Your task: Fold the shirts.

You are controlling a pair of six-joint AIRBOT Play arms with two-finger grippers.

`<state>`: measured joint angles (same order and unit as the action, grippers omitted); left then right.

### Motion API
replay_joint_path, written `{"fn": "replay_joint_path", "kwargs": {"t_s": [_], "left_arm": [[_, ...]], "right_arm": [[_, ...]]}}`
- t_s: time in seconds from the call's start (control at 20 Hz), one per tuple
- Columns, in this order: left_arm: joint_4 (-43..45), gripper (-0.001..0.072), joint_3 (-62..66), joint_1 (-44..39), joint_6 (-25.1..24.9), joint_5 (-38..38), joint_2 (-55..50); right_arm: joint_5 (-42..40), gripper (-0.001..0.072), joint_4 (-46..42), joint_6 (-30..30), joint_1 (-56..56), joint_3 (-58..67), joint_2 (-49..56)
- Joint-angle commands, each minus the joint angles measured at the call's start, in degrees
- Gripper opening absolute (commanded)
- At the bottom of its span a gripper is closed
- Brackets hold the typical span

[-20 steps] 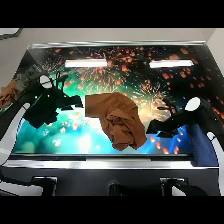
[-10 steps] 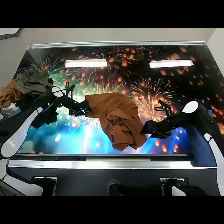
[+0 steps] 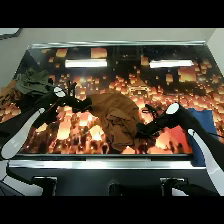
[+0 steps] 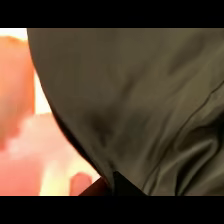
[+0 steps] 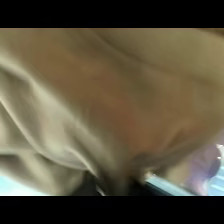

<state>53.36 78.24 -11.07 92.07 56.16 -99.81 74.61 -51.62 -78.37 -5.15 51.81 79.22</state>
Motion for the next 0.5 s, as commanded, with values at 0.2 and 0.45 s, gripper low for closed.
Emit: {"fn": "replay_joint_path", "kwargs": {"t_s": [0.2, 0.45], "left_arm": [[6.64, 0.0026, 10.69, 2.64, -7.69, -0.35, 16.65], [8.76, 0.0027, 27.19, 10.38, -4.17, -4.92, 35.21]], "right_arm": [[-2.62, 0.0047, -13.29, -0.87, 3.04, 17.46, -8.50], [-17.09, 0.0047, -22.75, -0.94, 9.42, 39.56, -25.86]]}}
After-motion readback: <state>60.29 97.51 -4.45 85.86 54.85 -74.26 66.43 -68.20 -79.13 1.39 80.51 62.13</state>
